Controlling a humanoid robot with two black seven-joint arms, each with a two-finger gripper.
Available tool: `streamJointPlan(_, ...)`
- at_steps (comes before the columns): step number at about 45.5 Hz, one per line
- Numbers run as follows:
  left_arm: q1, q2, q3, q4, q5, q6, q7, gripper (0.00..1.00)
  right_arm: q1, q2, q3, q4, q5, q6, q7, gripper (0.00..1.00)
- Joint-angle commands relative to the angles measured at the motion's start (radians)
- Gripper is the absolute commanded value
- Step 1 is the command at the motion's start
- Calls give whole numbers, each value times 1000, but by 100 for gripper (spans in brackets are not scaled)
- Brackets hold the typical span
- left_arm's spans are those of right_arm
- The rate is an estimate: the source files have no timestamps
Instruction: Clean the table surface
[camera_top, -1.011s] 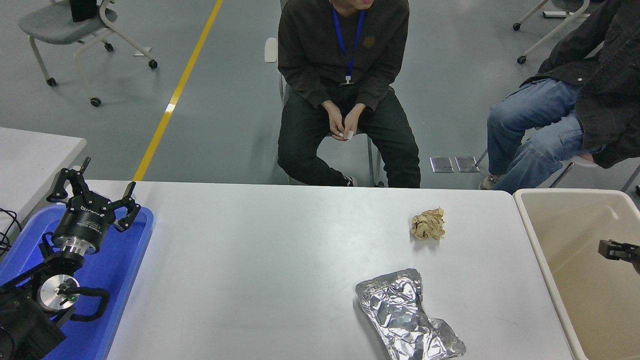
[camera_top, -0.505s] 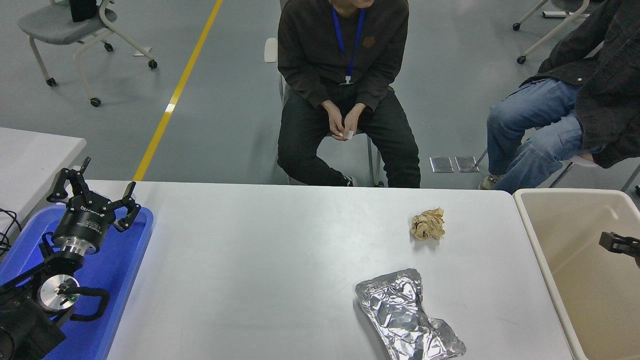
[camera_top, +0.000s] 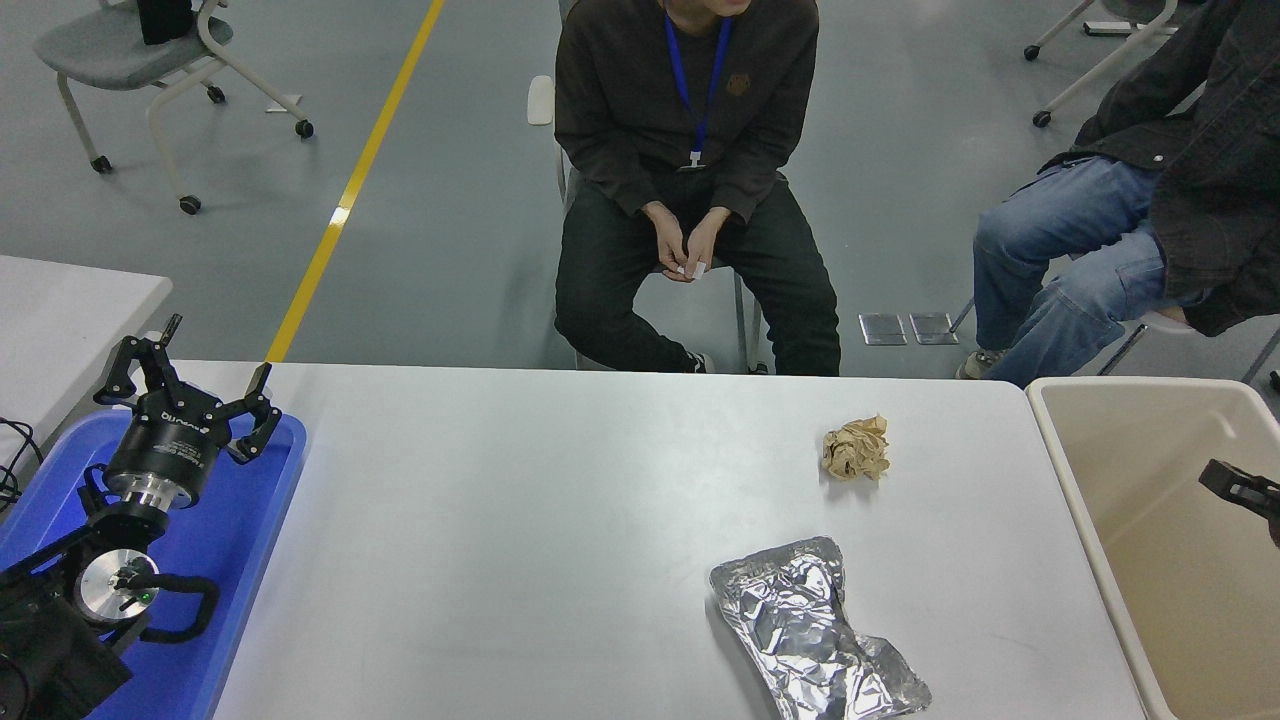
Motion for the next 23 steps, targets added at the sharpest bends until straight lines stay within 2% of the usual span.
streamJointPlan(1, 0, 0, 0, 0, 0, 0, 1, 100, 10, -33, 186, 121, 3, -25, -47, 98)
streamJointPlan(7, 0, 0, 0, 0, 0, 0, -1, 100, 13, -43, 362, 207, 5, -19, -104, 98)
streamJointPlan(23, 0, 0, 0, 0, 0, 0, 1, 100, -134, -16, 1036, 413, 19, 16, -105, 98)
